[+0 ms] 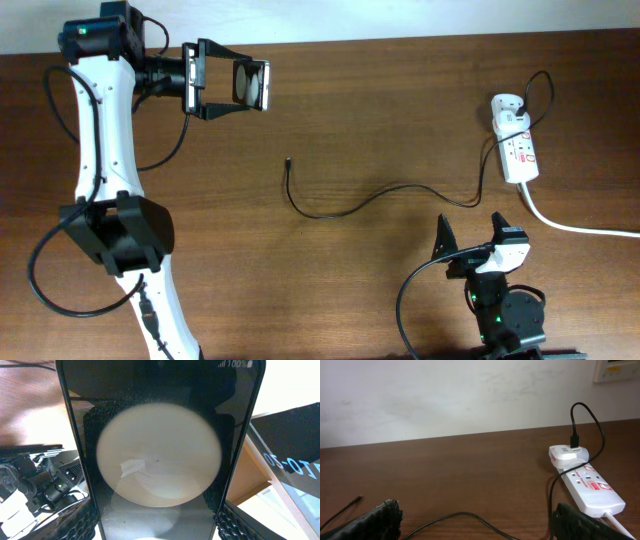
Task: Plug charger to phone and switch on socket
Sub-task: 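Hold the phone upright with the left gripper, bottom edge facing right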
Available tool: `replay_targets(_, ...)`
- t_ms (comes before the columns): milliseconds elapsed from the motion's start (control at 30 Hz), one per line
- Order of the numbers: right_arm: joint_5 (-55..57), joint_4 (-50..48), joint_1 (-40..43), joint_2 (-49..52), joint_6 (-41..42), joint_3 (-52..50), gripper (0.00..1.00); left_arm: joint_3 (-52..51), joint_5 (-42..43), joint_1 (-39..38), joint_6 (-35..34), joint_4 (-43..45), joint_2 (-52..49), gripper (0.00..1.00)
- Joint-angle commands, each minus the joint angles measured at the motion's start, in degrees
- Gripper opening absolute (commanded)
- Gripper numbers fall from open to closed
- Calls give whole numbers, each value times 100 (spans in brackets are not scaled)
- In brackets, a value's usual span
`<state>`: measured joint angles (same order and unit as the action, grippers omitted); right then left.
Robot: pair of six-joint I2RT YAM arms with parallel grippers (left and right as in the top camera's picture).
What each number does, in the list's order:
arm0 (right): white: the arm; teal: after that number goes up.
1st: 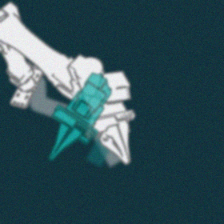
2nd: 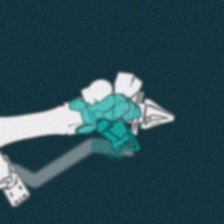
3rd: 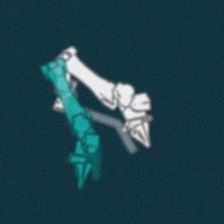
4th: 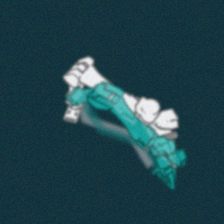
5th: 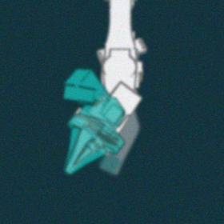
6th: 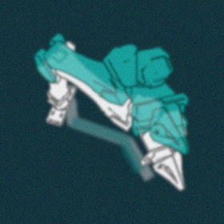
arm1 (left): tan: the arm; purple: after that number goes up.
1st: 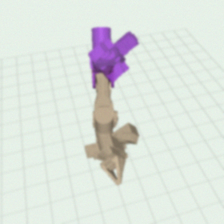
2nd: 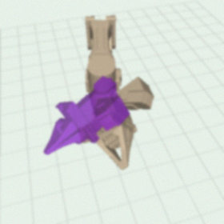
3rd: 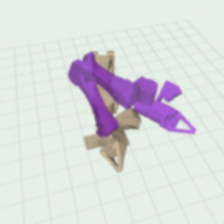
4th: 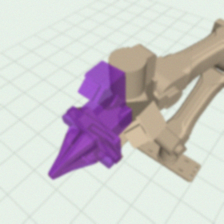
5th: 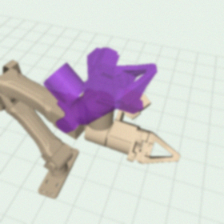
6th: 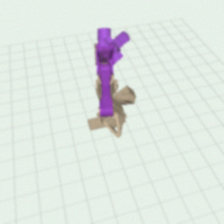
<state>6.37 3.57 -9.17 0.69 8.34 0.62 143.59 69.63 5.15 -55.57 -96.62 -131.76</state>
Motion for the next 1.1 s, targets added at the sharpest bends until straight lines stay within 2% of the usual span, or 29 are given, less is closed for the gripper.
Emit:
replay_targets(0, 11, 48, 20, -48, -39, -31, 99, 164, 109, -55, -192, -9, 31, 15)
replay_targets(367, 11, 48, 20, -48, -39, -31, 99, 164, 72, -55, -402, 9, 31, 14)
replay_targets(467, 11, 48, 20, -48, -39, -31, 99, 164, -396, -55, -402, 9, 31, 8)
replay_targets(867, 11, 48, 20, -48, -39, -31, 99, 164, -745, -55, -398, 9, 31, 11)
replay_targets(1067, 11, 48, 20, -48, -37, -31, 99, 164, -1248, -55, -398, 4, 31, 11)
